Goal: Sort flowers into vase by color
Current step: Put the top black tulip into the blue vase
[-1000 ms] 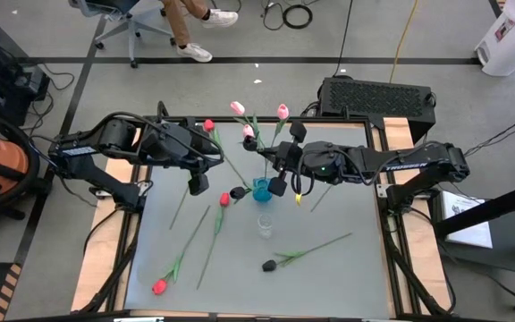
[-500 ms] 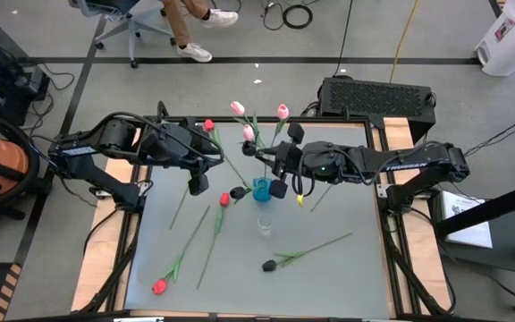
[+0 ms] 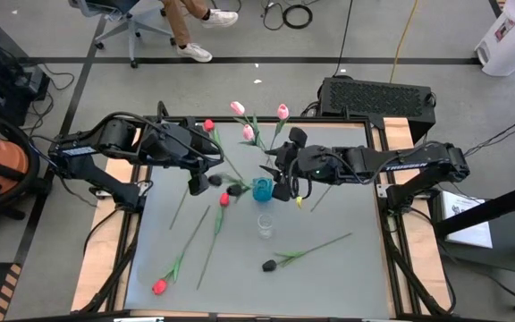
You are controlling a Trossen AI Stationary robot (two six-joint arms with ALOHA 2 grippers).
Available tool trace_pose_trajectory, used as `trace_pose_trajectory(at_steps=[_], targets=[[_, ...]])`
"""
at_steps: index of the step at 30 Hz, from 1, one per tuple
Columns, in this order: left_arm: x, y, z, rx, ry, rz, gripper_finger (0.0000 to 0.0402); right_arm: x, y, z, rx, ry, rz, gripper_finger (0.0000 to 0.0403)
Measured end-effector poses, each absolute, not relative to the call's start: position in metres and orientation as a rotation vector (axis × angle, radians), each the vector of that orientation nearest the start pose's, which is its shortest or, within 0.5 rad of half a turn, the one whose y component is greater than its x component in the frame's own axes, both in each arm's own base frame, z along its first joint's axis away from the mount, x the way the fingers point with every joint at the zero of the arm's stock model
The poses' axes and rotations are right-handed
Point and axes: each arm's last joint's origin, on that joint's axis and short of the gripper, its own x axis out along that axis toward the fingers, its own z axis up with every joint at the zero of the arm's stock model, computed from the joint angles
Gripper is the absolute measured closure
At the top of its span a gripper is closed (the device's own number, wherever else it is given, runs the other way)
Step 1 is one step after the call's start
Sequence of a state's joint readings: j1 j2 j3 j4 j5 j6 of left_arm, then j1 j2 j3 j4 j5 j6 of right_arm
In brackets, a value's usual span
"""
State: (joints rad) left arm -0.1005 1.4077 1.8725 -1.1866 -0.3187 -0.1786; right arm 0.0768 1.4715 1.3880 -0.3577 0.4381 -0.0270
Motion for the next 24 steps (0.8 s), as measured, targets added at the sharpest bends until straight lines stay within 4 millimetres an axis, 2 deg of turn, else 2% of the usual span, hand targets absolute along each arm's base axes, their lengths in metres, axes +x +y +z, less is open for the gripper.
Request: trace_pose_trajectory(at_steps=[8,14,24], targets=[[0.240,-0.015,0.465,-0.019,0.685,0.270,0.0288,0.322,0.015,0.357,-0.024,0.513,-0.378,0.0206],[0.240,-0.015,0.465,-0.019,0.685,0.270,0.0288,0.313,0.014,0.360,0.153,0.502,-0.429,0.0206],[0.240,-0.015,0.465,-0.010,0.686,0.267,0.0288,0.281,0.011,0.371,0.329,0.536,-0.500,0.0206]])
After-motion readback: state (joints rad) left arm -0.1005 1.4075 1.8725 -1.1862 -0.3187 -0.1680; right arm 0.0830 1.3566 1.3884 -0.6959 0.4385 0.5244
